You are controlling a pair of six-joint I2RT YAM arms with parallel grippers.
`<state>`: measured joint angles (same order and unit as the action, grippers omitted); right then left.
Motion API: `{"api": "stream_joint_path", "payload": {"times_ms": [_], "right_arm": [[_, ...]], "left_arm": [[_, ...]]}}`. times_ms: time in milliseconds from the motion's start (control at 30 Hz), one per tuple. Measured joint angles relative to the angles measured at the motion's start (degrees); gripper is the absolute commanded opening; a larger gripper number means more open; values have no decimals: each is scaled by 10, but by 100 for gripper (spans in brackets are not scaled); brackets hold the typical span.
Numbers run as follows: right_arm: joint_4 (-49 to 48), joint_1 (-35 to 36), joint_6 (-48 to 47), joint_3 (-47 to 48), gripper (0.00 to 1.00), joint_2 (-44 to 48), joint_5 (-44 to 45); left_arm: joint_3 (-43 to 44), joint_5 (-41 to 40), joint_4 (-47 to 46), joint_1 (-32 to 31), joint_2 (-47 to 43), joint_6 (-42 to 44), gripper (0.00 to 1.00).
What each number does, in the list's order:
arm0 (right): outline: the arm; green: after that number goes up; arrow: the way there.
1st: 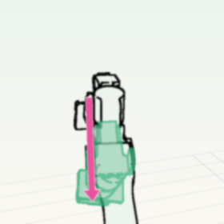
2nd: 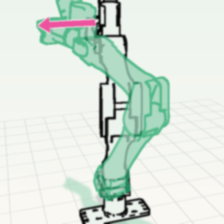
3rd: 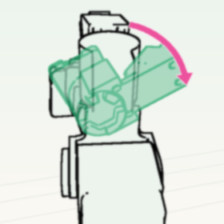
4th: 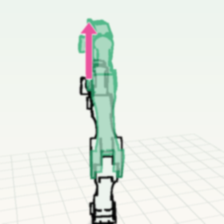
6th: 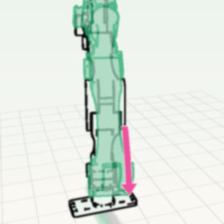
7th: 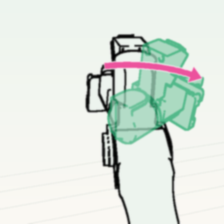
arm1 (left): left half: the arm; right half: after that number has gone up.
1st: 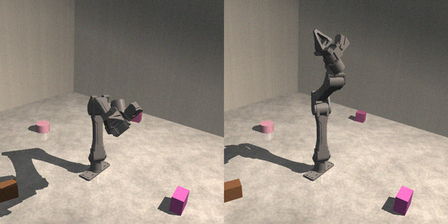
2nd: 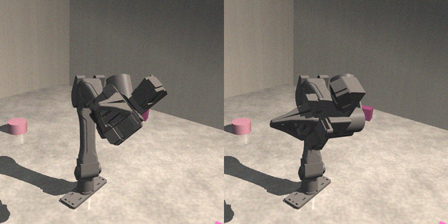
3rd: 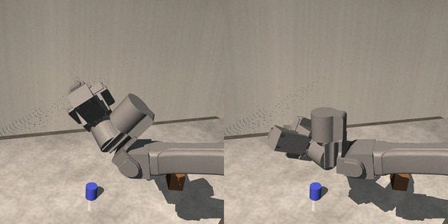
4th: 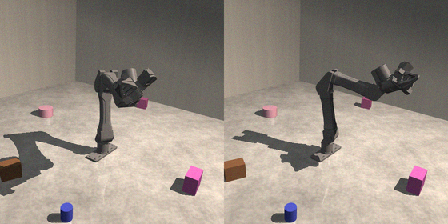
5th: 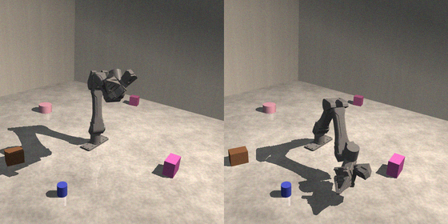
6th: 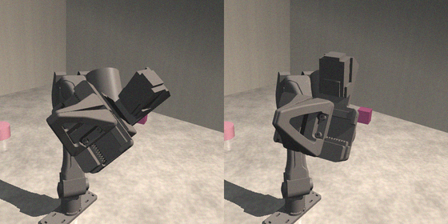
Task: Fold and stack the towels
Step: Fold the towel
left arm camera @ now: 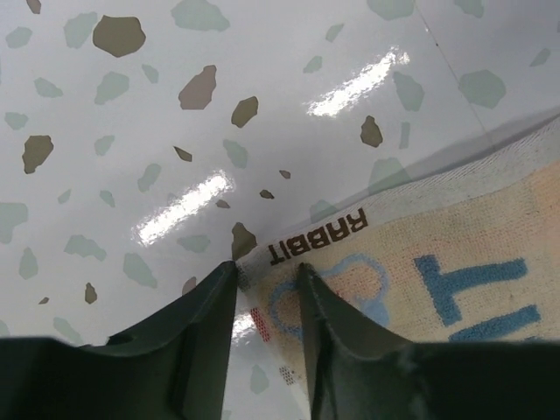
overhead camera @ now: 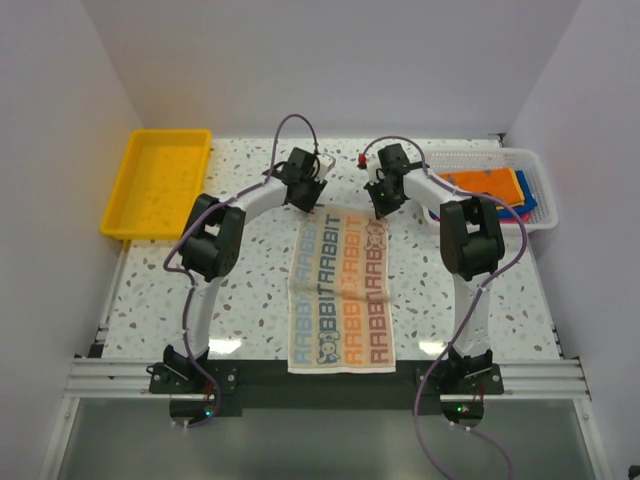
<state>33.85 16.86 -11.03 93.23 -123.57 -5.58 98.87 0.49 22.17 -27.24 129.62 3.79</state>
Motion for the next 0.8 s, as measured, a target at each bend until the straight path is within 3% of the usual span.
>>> {"api": "stream_joint_path", "payload": {"times_ms": [67, 167, 200, 500, 800], "right_arm": [[0, 0, 0, 0, 0, 0, 0], [1, 0, 0, 1, 0, 0, 0], [1, 0, 0, 1, 0, 0, 0], [26, 0, 0, 30, 0, 0, 12], [-5, 10, 6, 174, 0, -7, 55]], "left_arm": [[-11, -3, -8, -2, -4, -7, 28], [-22, -7, -19, -6, -9, -18, 4], [-24, -9, -20, -7, -9, -19, 0], [-14, -28, -13, -7, -10, -12, 0], [87, -76, 7, 21, -1, 18, 0]]}}
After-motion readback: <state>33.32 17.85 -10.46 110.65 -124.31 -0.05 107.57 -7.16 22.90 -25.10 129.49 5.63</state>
